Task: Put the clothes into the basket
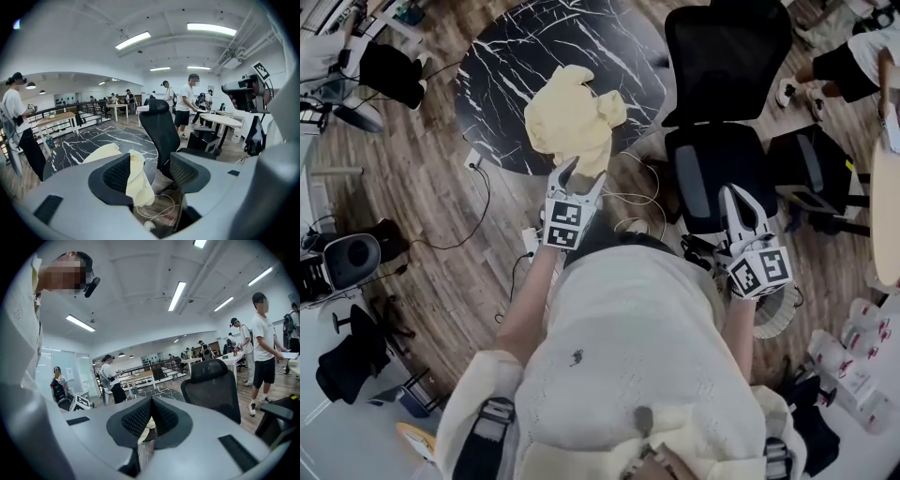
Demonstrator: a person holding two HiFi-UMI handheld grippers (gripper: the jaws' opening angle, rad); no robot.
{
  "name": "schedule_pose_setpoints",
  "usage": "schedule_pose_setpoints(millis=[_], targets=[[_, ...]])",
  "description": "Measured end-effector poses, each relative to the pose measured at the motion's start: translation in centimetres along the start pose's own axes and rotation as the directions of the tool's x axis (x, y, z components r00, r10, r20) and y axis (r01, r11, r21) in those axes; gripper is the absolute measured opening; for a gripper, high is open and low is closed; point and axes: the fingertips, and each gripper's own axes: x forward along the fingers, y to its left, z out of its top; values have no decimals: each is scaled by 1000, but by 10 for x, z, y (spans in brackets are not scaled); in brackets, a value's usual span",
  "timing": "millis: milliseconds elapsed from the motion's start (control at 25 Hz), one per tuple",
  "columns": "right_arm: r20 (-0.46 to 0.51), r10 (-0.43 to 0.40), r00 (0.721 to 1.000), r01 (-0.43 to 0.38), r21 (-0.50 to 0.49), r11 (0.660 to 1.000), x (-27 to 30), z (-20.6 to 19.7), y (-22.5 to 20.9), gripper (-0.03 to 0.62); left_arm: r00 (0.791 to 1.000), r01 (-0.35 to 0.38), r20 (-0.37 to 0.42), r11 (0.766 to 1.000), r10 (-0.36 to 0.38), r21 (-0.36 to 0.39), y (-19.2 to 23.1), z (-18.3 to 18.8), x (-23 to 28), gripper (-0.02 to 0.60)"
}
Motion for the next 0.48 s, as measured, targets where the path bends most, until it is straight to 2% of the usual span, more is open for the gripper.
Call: schedule_pose_setpoints(millis=[200,320,480], targets=[[13,-58,998,58,10,998,7,3,4,9,997,-10,-80,999,13,38,30,-13,25,309],[8,-108,994,107,19,994,14,3,5,8,988,-37,-147,991,56,128,52,-26,41,318],[20,-166,986,166,30,986,20,5,8,8,975,0,-219,981,43,192,69,-41,62,332]])
